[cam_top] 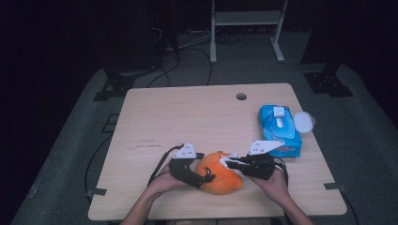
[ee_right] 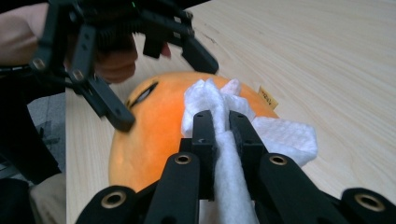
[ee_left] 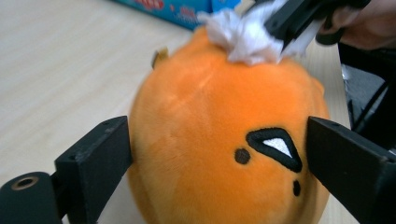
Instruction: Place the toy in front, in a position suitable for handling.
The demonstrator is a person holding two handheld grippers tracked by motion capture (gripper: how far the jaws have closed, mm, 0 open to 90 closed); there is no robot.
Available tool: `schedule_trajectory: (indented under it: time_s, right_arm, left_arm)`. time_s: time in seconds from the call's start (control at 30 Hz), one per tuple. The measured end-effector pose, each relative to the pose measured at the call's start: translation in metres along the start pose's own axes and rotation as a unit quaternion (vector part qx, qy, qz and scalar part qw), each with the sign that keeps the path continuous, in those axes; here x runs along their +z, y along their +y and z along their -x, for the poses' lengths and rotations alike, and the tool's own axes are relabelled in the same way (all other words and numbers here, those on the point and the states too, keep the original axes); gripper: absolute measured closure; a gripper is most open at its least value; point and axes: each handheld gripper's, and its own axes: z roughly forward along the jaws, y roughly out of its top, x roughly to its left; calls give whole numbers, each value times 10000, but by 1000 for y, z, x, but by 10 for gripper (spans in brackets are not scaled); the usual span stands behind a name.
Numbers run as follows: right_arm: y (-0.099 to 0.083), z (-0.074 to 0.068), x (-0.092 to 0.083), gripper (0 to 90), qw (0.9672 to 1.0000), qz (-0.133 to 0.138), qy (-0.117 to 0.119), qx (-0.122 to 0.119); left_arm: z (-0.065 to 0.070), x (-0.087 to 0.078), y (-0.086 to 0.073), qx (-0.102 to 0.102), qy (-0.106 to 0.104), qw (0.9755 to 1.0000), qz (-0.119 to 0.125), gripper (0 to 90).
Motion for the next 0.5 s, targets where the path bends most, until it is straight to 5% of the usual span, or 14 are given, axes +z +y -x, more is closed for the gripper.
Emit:
schedule_trajectory:
  time_s: [0.13, 0.23, 0.5]
  right_arm:
    - [9, -16, 7, 814, 9997, 108, 77, -215]
    - [12, -24, 14, 814, 9991, 20, 24, -431]
    - [3, 4, -1, 815, 9999, -16, -160, -50]
  left_arm:
    - [10, 2, 4, 385, 65, 9992, -75, 201]
    - [13, 2, 3, 474, 123, 9988, -95, 217]
    - [11, 2, 0, 413, 82, 9991, 13, 227]
